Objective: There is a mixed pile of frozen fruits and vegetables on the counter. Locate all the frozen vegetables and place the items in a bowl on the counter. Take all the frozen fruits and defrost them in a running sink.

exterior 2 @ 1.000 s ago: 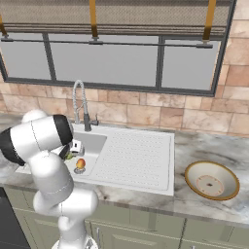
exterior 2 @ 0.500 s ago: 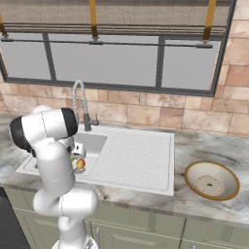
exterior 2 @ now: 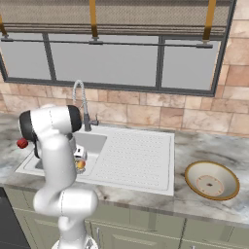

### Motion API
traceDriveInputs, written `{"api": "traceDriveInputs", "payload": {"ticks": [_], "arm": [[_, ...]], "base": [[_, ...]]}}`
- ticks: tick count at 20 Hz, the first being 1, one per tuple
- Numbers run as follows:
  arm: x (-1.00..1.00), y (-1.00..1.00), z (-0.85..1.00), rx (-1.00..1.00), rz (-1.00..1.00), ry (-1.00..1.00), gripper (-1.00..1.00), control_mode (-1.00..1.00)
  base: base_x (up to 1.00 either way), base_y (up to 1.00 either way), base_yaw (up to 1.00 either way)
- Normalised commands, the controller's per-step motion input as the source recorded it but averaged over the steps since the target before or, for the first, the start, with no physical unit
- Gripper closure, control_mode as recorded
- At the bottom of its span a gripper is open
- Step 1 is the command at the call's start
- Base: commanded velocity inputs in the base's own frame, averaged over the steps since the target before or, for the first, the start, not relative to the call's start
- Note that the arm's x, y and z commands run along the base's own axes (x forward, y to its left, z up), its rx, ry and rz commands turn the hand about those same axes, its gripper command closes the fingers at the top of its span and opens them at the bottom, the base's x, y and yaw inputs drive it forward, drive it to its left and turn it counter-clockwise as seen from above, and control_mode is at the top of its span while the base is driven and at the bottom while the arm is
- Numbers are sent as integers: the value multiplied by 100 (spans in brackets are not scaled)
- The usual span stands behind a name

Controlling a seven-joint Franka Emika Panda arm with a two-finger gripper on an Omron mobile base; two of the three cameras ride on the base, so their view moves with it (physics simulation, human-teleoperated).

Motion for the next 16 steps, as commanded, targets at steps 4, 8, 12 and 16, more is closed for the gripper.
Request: {"api": "traceDriveInputs", "payload": {"ticks": [4,8,12,16], "arm": [[10,0,-27,0,-1,1,100,-100],[10,0,-25,0,-1,0,100,-100],[12,0,-23,0,-1,0,100,-100],[14,0,-23,-1,-1,0,-100,-100]], "base": [[0,0,0],[0,0,0],[0,0,0],[0,0,0]]}}
